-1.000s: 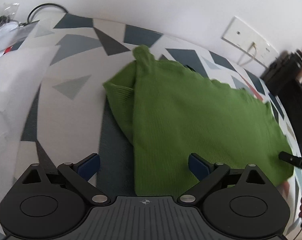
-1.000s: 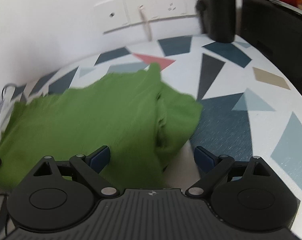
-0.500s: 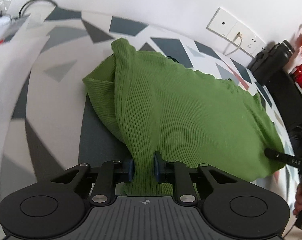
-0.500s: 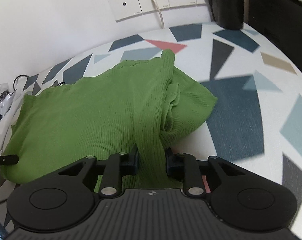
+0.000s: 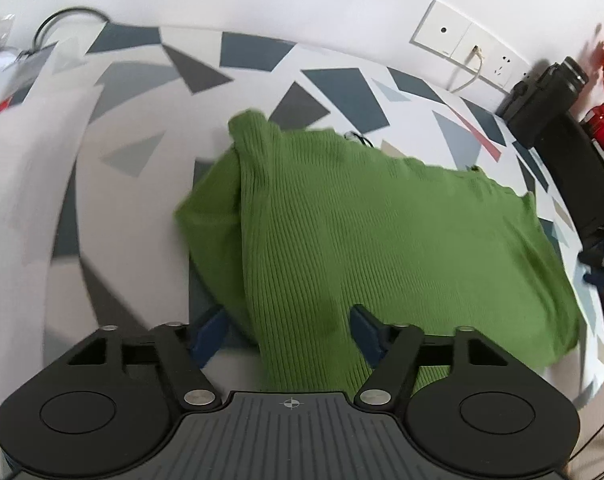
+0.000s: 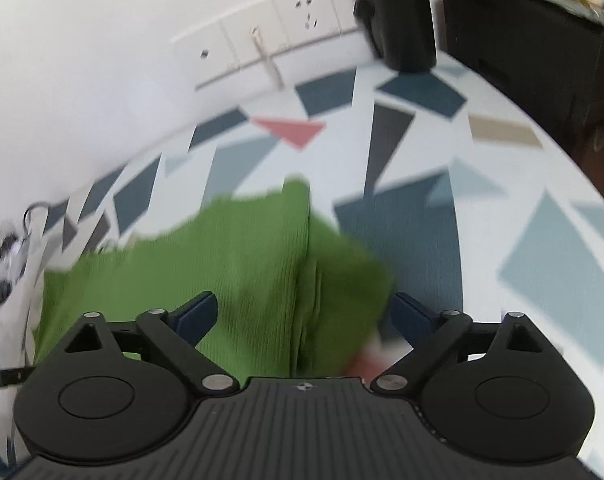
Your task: Fold clothes
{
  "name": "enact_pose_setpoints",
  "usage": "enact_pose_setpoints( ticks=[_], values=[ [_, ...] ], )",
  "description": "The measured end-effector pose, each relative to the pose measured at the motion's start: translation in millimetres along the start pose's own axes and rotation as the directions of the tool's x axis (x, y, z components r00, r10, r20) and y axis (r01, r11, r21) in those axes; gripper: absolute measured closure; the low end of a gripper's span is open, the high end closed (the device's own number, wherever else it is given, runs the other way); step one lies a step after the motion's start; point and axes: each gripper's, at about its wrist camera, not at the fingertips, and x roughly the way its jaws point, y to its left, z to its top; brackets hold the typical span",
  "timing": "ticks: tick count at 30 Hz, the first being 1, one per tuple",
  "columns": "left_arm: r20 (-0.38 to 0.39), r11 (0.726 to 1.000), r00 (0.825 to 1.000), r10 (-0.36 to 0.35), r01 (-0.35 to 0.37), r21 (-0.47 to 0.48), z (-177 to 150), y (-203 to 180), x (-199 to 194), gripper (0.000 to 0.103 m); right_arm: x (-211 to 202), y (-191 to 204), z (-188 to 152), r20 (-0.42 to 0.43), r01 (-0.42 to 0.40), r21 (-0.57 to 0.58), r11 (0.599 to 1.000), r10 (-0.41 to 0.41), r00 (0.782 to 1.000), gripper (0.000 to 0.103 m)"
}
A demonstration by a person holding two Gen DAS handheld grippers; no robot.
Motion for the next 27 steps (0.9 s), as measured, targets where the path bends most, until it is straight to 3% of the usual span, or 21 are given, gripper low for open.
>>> enact_pose_setpoints(
  ticks=[2, 4, 7, 11, 16, 27],
  values=[
    [-0.015, 1.000, 1.000, 0.014, -0.014, -0.003, 10.0, 3.6, 11.4, 0.019, 11.7, -0.4, 15.6, 0.009, 0.010, -0.031, 0.999, -0.010, 1.000, 0.002],
    [-0.027, 1.000, 0.999, 0.025, -0.025, -0.005, 16.9, 5.6, 20.7, 0.015, 25.4, 1.0, 23.9, -0.037, -0.025, -0.093, 0.995, 0.022, 0.999, 0.001],
    [-0.032, 0.999, 0.999, 0.035, -0.035, 0.003, 19.5, 2.8, 28.0, 0.001, 44.1, 6.2, 22.3, -0.125, -0.020, -0.144, 0.989, 0.001, 0.992, 0.001],
    [-0.032, 0.997, 0.997, 0.073, -0.072, 0.036, 20.5, -6.0, 36.7, 0.001, 63.9, 13.9, 8.8, -0.186, 0.030, -0.183, 0.983, -0.064, 0.980, 0.001],
    [-0.038, 0.984, 0.987, 0.156, -0.152, 0.092, 18.8, -22.0, 44.8, 0.001, 71.7, 28.7, -4.7, -0.152, 0.096, -0.259, 0.961, -0.138, 0.979, 0.000],
    [-0.044, 0.983, 0.984, 0.171, -0.167, 0.079, 19.9, -22.6, 46.3, 0.001, 73.5, 29.8, -6.5, -0.126, 0.091, -0.272, 0.958, -0.130, 0.984, 0.000]
  ],
)
